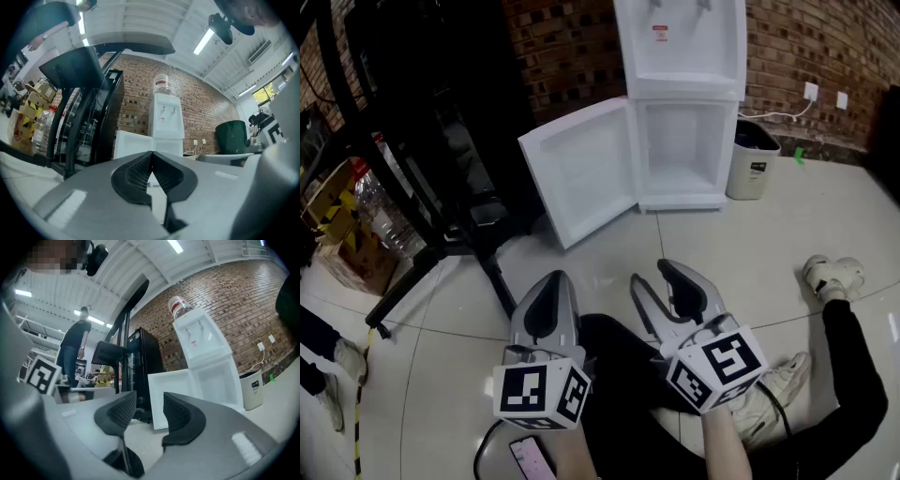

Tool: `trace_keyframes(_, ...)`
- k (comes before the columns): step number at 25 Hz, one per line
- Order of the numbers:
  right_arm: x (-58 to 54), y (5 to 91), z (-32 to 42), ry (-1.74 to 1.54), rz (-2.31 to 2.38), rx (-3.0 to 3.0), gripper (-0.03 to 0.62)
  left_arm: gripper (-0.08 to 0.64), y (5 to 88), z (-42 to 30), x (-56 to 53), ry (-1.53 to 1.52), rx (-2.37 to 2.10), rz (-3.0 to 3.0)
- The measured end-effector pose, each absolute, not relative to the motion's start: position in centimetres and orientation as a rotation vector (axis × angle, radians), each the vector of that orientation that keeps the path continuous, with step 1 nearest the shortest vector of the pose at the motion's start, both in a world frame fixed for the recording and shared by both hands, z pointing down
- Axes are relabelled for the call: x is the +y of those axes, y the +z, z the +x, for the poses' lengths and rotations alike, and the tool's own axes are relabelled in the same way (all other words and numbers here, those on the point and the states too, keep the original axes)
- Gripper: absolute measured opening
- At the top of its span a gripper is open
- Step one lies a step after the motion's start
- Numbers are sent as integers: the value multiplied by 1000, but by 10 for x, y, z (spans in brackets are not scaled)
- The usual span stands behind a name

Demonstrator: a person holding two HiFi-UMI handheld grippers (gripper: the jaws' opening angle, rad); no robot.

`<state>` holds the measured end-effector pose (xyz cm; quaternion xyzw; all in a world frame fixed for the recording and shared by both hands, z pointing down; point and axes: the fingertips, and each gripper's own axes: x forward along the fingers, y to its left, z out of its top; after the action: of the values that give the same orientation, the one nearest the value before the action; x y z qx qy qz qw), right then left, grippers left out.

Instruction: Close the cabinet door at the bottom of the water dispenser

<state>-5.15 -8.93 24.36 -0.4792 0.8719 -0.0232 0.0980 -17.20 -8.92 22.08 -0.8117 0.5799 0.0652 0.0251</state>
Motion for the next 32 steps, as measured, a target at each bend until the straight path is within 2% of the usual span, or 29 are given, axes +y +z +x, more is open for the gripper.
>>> trace_keyframes(6, -193, 249, -128, -69, -1455, 2660, 184, 20, 247, -214, -130, 143, 1845, -2529)
trace_keyframes(8, -227, 252, -152, -45, -1490, 2697, 187, 55, 245, -232, -153, 167, 1848, -2514)
trace_keyframes(13, -300, 267, -204, -1, -1581, 2749, 202, 41, 238, -271, -185, 175, 1898, -2480)
trace_keyframes(26, -384, 285, -239, 23, -1777, 2667, 209, 20, 289, -318, -213, 153, 2047, -2491)
trace_keyframes(30, -387, 293, -238, 31, -1818, 2657, 168, 20, 292, -319, -215, 138, 2052, -2492)
trace_keyframes(32, -387, 294, -236, 18, -1825, 2652, 169, 20, 292, -320, -216, 133, 2051, -2494)
